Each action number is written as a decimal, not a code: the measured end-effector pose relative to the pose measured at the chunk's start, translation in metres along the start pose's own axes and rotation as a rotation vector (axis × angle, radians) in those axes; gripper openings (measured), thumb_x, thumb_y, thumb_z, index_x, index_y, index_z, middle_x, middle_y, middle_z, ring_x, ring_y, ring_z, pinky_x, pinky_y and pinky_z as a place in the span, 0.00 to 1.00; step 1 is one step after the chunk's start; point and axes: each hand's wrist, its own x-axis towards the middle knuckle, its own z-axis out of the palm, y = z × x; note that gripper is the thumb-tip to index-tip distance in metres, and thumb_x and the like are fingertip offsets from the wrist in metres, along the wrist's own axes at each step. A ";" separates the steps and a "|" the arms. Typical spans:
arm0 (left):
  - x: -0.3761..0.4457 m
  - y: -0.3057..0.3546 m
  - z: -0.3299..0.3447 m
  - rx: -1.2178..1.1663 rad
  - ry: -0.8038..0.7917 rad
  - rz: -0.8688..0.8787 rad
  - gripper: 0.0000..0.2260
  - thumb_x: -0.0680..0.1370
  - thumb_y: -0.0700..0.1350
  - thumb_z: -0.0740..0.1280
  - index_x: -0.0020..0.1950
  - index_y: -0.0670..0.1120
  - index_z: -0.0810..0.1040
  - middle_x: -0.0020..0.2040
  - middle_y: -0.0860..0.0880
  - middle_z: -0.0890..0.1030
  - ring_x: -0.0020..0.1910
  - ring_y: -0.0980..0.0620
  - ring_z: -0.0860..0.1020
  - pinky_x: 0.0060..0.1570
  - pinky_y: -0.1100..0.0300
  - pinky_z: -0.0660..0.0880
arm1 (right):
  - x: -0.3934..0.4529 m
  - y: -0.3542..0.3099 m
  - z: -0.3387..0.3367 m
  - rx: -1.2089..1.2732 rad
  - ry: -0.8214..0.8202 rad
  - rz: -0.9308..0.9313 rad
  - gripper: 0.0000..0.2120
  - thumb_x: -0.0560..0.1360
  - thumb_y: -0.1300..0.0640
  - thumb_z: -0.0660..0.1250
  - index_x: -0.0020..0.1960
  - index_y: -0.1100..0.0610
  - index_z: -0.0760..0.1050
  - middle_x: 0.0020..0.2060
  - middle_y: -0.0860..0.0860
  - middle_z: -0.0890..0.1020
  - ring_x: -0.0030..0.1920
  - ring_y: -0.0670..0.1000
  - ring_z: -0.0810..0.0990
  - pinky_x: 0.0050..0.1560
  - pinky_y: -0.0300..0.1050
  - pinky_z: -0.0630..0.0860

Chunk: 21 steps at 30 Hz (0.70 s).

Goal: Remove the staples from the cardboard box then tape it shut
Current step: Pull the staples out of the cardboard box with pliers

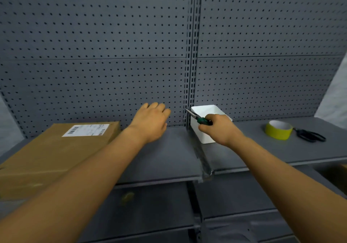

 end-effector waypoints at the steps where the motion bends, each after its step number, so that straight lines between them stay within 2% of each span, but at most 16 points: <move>1: 0.011 0.008 0.002 0.004 -0.006 0.004 0.16 0.81 0.49 0.56 0.67 0.46 0.68 0.62 0.47 0.72 0.61 0.47 0.70 0.61 0.53 0.66 | 0.007 0.010 -0.008 0.007 0.002 0.005 0.16 0.74 0.51 0.65 0.33 0.55 0.64 0.30 0.51 0.69 0.29 0.51 0.66 0.31 0.42 0.62; 7: 0.059 0.046 0.017 0.023 -0.066 -0.024 0.17 0.81 0.50 0.55 0.68 0.46 0.66 0.64 0.47 0.70 0.62 0.46 0.69 0.62 0.52 0.65 | 0.043 0.064 -0.044 0.004 0.010 0.022 0.14 0.73 0.52 0.64 0.34 0.57 0.64 0.29 0.52 0.69 0.30 0.52 0.65 0.32 0.43 0.61; 12: 0.081 0.068 0.027 0.018 -0.117 -0.029 0.17 0.81 0.50 0.55 0.69 0.46 0.66 0.65 0.46 0.70 0.63 0.46 0.69 0.62 0.52 0.65 | 0.062 0.096 -0.046 -0.006 -0.008 0.062 0.12 0.73 0.52 0.64 0.35 0.57 0.67 0.31 0.51 0.71 0.32 0.52 0.68 0.32 0.43 0.63; 18: 0.092 0.077 0.037 -0.024 -0.141 -0.026 0.18 0.81 0.50 0.56 0.70 0.47 0.66 0.66 0.47 0.71 0.64 0.47 0.69 0.63 0.52 0.65 | 0.073 0.113 -0.037 -0.086 -0.065 0.125 0.12 0.70 0.48 0.68 0.42 0.57 0.73 0.36 0.52 0.75 0.34 0.52 0.73 0.32 0.42 0.68; 21: 0.090 0.075 0.041 -0.037 -0.151 -0.036 0.18 0.81 0.50 0.56 0.70 0.47 0.66 0.66 0.47 0.70 0.64 0.47 0.69 0.64 0.52 0.65 | 0.074 0.113 -0.034 -0.073 -0.047 0.139 0.12 0.69 0.49 0.68 0.41 0.57 0.72 0.36 0.52 0.75 0.33 0.52 0.73 0.33 0.42 0.70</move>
